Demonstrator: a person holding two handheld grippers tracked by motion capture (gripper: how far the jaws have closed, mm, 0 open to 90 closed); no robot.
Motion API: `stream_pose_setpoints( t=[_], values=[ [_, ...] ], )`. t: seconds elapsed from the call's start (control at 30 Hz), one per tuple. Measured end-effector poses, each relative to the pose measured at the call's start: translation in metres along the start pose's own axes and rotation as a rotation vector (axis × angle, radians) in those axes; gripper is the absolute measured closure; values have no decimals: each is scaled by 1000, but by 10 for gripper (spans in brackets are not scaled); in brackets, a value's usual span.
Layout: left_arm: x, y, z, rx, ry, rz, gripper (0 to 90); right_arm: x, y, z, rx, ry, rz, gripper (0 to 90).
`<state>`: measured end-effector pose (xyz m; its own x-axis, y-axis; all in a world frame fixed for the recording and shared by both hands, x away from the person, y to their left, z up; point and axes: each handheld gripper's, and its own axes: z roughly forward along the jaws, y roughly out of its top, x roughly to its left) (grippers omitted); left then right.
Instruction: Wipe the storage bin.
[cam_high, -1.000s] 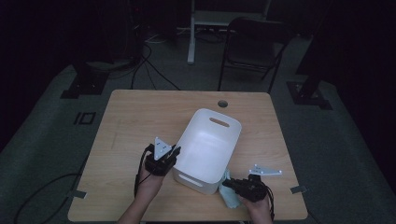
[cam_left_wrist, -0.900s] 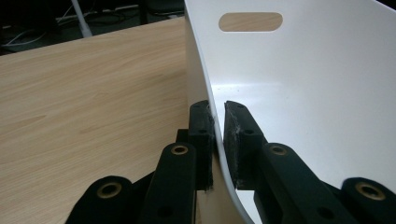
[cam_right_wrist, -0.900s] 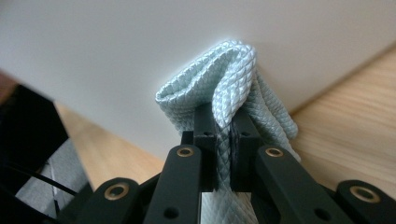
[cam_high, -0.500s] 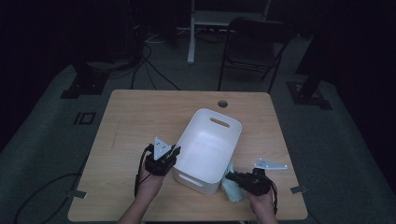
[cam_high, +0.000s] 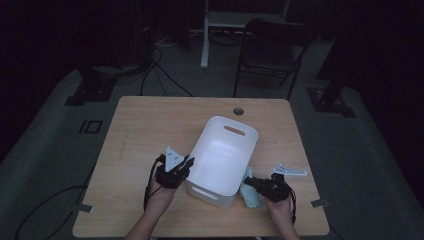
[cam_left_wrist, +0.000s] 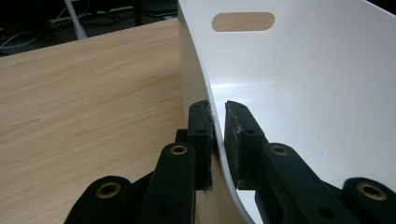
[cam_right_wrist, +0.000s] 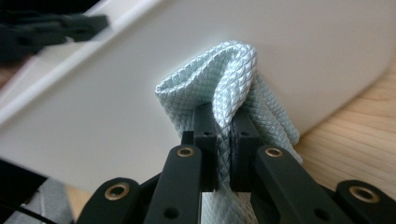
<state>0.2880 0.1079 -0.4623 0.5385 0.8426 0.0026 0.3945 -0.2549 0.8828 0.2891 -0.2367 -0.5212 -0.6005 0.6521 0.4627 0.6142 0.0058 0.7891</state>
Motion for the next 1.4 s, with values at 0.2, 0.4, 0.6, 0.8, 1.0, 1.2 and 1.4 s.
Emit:
stream_pose_setpoints(
  t=[0.2, 0.4, 0.6, 0.8, 1.0, 1.2, 1.4],
  values=[
    [-1, -1, 0, -5, 10, -7, 805, -21, -6, 18, 57, -60, 39, 844],
    [-1, -1, 0, -9, 23, -26, 800, -36, -13, 28, 106, -50, 100, 844],
    [-2, -1, 0, -8, 34, -24, 803, -26, -5, 19, 96, -50, 67, 846],
    [-2, 0, 0, -3, 40, -9, 803, -7, 15, -3, 1, 31, 3, 846],
    [-5, -1, 0, -14, 70, -3, 807, 6, 27, -18, -65, 116, -11, 845],
    [-4, -1, 0, -11, 63, -5, 801, 9, 32, -33, -95, 85, -36, 844],
    [-2, -1, 0, -11, 45, -24, 782, -7, 33, -56, -138, 7, -4, 844]
  ],
)
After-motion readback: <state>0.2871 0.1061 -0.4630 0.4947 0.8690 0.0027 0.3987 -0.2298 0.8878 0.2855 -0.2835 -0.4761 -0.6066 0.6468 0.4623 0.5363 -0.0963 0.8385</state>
